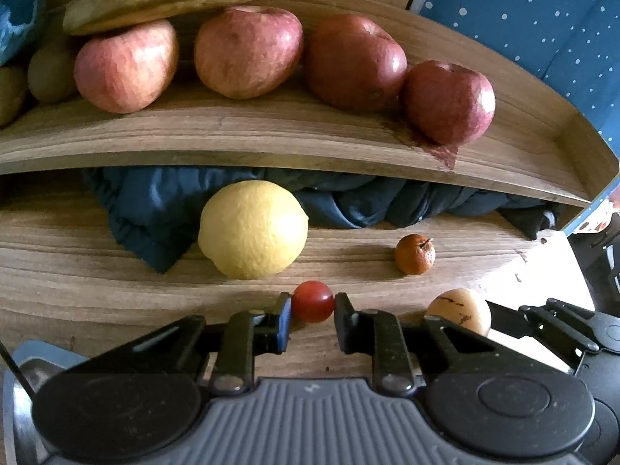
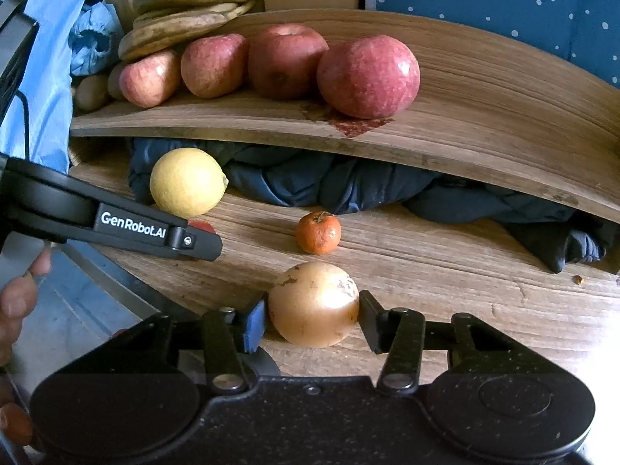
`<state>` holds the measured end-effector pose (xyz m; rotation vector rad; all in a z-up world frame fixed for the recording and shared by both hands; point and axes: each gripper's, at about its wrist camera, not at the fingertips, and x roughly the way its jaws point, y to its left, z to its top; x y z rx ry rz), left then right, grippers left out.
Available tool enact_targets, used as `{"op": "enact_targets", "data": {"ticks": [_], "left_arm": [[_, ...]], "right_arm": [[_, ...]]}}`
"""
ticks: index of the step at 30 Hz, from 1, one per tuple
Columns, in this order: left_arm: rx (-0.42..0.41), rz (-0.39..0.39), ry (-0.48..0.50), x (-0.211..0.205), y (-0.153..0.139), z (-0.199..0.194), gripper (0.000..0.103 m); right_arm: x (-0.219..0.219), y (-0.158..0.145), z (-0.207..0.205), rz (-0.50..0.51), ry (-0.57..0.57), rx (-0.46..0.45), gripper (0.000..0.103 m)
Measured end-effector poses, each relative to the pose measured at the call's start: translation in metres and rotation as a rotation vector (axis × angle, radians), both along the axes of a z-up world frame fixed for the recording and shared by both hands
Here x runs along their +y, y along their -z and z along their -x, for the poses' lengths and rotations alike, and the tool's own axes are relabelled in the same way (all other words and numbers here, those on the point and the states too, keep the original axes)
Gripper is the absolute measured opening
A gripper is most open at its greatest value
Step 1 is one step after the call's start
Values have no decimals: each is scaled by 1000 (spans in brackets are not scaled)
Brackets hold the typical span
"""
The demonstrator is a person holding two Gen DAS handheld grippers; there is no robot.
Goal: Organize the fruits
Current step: 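Grasp a red cherry tomato with left tool while right tool grasps the cream striped fruit, then lift both held fruits toward the tray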
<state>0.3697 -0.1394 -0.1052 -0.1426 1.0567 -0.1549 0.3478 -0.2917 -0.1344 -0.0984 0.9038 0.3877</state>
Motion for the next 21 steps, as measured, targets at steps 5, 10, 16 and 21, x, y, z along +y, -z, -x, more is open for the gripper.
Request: {"op": "enact_targets", "data": {"ticks": [5,10,16,21], "left_arm": [[-11,23,17,3,-5,7,26],[-21,36,39,7,-10,17,26],[-30,43,71,12,-17,28,26],[-44,43,95,18,-26,37,26]], "right_arm": [[-5,-3,6,-34,19,2,51],[-6,-11,17,-53,31,-11,51],[-2,-20,31,-36,58,-37,51],[1,-22,40,-16,88,-49,50]]}}
